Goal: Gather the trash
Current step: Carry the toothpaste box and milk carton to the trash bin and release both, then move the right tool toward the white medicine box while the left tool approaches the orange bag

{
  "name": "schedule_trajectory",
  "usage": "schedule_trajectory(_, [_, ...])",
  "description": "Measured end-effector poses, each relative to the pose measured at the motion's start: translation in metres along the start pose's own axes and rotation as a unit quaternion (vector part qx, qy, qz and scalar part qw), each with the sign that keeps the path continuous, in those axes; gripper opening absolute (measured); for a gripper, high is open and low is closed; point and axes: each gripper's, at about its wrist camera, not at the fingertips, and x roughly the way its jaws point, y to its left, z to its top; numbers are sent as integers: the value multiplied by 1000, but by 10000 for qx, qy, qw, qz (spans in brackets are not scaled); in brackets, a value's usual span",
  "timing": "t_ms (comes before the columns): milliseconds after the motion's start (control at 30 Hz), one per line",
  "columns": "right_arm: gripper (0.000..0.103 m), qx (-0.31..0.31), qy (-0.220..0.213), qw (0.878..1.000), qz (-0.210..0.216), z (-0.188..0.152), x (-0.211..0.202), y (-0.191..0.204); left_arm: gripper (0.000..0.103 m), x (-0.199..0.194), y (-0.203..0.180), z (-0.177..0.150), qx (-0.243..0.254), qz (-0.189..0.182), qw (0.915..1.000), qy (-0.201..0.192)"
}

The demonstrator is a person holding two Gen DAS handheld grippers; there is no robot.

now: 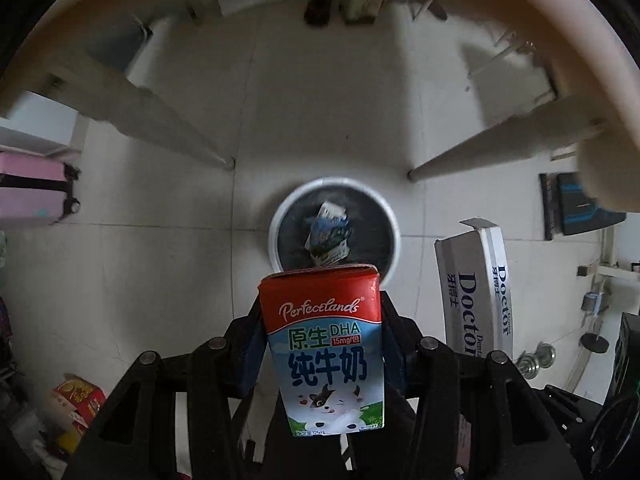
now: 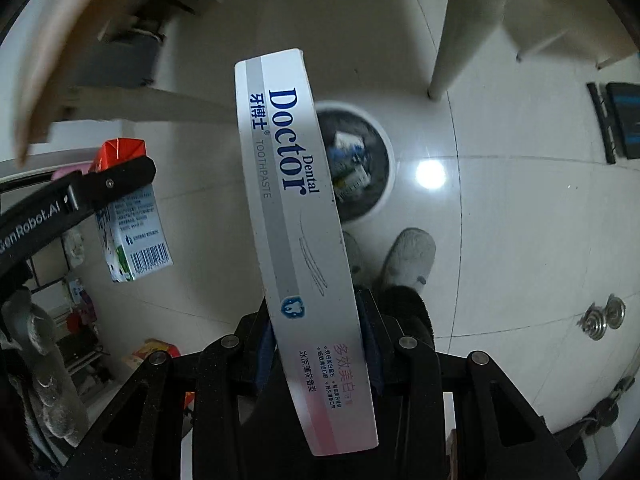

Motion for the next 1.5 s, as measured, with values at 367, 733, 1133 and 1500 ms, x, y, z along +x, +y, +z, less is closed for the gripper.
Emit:
schedule_trajectory(367, [40,46,554,9982,-242,74,167,-40,48,154,2,24,-23,-26,9981,620])
schedule_trajectory(733, [69,-6,812,9965,-175,118,205,-48,91,159,26,19,-393,-363,9959,727])
schedule_trajectory(1133, [103,-140,-267,9960,-847,102,143,-26,99,89,38,-17,-165,252,9995,61])
schedule_trajectory(1500, [103,-182,-700,9921,-1027,65,55,0,99,17,40,-44,-40,359,9992,-178])
